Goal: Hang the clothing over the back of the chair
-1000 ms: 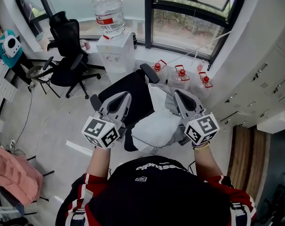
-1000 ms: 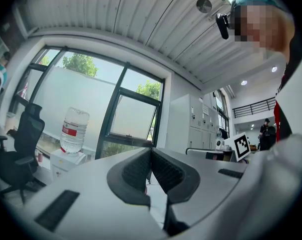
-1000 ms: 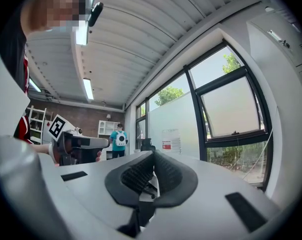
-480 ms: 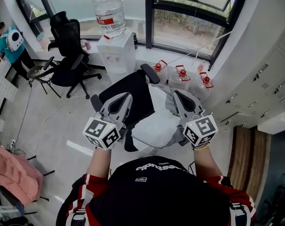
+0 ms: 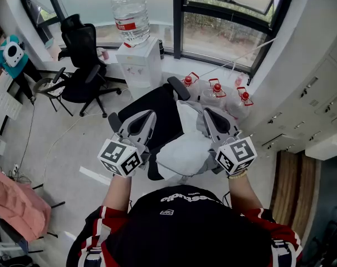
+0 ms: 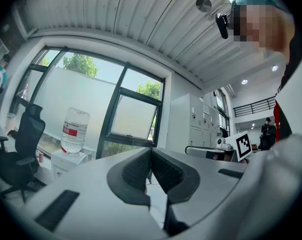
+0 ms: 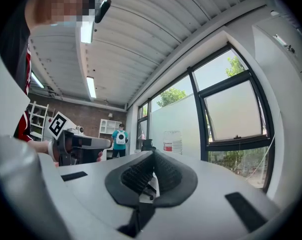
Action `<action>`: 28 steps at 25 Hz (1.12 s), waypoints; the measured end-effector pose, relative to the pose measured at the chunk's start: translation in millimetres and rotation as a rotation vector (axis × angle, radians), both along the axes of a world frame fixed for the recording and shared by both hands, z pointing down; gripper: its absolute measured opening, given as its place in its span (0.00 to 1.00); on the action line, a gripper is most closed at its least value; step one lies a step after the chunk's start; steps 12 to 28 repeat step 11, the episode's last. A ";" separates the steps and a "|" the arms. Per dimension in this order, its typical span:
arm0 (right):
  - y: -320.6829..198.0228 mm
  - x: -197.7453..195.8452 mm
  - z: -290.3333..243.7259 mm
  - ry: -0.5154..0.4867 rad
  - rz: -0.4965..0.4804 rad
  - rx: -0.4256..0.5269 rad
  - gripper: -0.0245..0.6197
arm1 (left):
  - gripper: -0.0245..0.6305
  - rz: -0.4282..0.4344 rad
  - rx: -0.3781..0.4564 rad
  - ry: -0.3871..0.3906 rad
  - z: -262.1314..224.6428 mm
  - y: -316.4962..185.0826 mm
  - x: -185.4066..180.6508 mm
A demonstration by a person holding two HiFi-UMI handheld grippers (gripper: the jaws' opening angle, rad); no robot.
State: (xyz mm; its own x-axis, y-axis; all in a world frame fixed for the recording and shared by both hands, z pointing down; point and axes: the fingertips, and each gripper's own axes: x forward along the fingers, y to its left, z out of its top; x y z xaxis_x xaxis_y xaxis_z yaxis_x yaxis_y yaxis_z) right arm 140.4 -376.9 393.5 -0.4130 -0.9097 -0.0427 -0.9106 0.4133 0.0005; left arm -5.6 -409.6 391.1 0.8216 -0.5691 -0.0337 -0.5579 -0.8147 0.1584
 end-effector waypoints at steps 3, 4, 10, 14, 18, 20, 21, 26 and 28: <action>0.4 0.0 -0.6 -0.004 -0.003 0.003 0.03 | 0.07 0.001 -0.001 0.000 1.0 0.6 1.3; 0.0 -0.1 -0.8 -0.003 -0.003 0.003 0.03 | 0.07 0.002 -0.001 0.000 1.0 0.4 1.5; 0.2 -0.2 0.0 -0.002 -0.005 -0.001 0.03 | 0.07 0.005 -0.006 -0.005 3.8 0.4 2.4; 0.7 -0.4 0.4 -0.003 -0.005 -0.001 0.03 | 0.07 0.006 -0.008 -0.006 4.8 0.9 2.4; 0.7 -0.4 0.4 -0.003 -0.005 -0.001 0.03 | 0.07 0.006 -0.008 -0.006 4.8 0.9 2.4; 0.7 -0.4 0.4 -0.003 -0.005 -0.001 0.03 | 0.07 0.006 -0.008 -0.006 4.8 0.9 2.4; 0.7 -0.4 0.4 -0.003 -0.005 -0.001 0.03 | 0.07 0.006 -0.008 -0.006 4.8 0.9 2.4; 0.7 -0.4 0.4 -0.003 -0.005 -0.001 0.03 | 0.07 0.006 -0.008 -0.006 4.8 0.9 2.4; 0.7 -0.4 0.4 -0.003 -0.005 -0.001 0.03 | 0.07 0.006 -0.008 -0.006 4.8 0.9 2.4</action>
